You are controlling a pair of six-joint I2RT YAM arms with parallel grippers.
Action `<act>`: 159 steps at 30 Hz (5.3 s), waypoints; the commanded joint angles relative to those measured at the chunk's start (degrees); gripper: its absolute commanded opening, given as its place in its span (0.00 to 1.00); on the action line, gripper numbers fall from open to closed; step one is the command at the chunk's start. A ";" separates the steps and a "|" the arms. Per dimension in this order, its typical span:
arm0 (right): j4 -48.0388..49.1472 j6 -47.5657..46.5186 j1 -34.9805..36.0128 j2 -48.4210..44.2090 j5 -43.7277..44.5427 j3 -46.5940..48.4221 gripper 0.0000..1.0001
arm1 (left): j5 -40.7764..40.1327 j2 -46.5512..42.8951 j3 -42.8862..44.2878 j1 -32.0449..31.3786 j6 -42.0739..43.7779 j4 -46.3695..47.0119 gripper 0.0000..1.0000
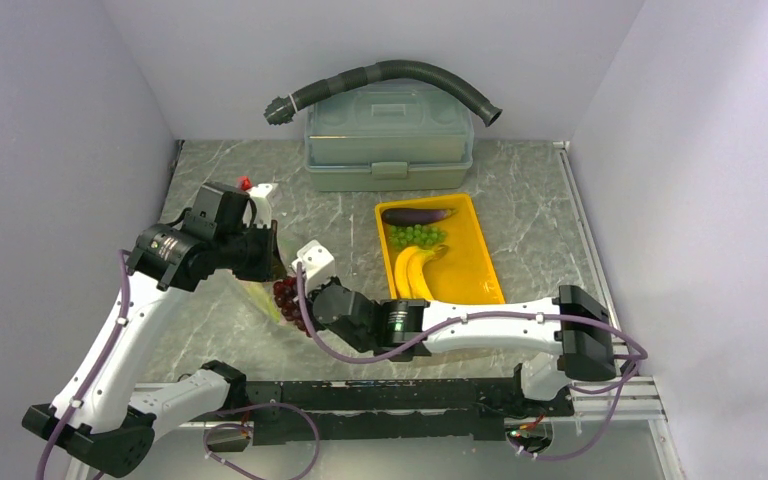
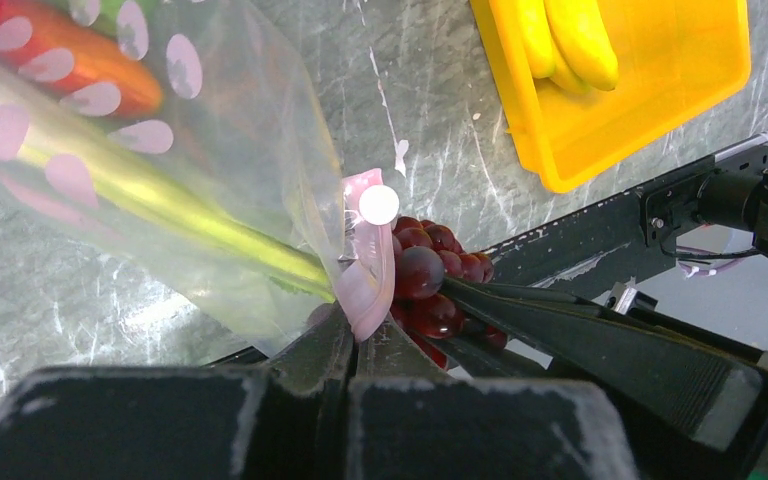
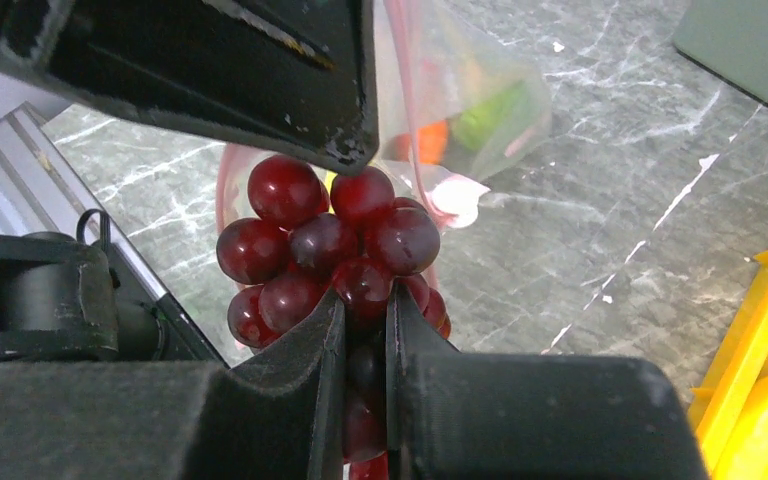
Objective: Place the food in the zip-top bag and seal the zipper
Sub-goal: Place the fake fruit in the zipper food storage bag, then adjust the zipper food storage bag at the center of the board.
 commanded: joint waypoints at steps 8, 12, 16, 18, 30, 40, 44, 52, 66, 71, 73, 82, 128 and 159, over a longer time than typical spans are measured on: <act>-7.53 -0.82 0.47 4.80 0.93 8.42 0.00 | 3.85 -1.54 2.89 -0.02 1.07 3.18 0.01; -13.26 2.26 0.11 7.97 5.80 13.70 0.00 | 4.47 -1.72 2.93 -0.01 1.06 3.23 0.01; -18.63 5.34 -1.86 11.06 7.43 19.86 0.00 | 5.03 -1.76 3.06 -0.06 1.12 2.96 0.00; -18.37 5.52 -2.68 11.76 7.23 21.26 0.00 | 5.05 -1.95 3.06 0.02 1.16 2.84 0.00; -12.39 12.57 -9.51 10.46 1.59 18.38 0.00 | 4.65 -2.37 2.85 -0.06 1.22 2.39 0.00; -10.61 12.89 -11.07 7.55 -2.19 18.16 0.52 | 5.13 -2.51 2.90 -0.04 0.35 3.15 0.00; -10.92 11.90 -11.05 4.78 -3.17 17.20 0.70 | 4.15 -2.59 2.46 0.02 -0.28 3.82 0.00; -13.36 11.49 -10.97 -1.61 -4.77 14.11 0.75 | 2.50 -2.06 2.31 0.04 -1.45 4.93 0.00; -14.92 17.58 -10.96 -12.53 -10.77 1.53 0.67 | 2.81 -1.46 1.90 -0.05 -2.67 6.39 0.00; -15.26 19.27 -10.96 -13.03 -11.67 -1.20 0.60 | 3.36 -1.37 2.00 -0.01 -3.02 6.86 0.00; -15.09 20.31 -10.96 -13.00 -12.04 -2.38 0.56 | 3.44 -1.37 2.02 -0.06 -3.11 6.91 0.00; -13.47 23.45 -11.05 -12.14 -12.96 -6.69 0.50 | 3.45 -1.46 2.27 -0.03 -3.04 6.66 0.00; -22.79 16.38 -14.96 -14.31 -14.10 7.73 0.00 | 1.73 -3.05 8.03 -0.04 -2.68 2.04 0.02; -14.50 20.06 -20.58 -5.36 -21.85 1.19 0.02 | -2.31 -0.68 9.95 -0.01 -0.13 -0.14 0.01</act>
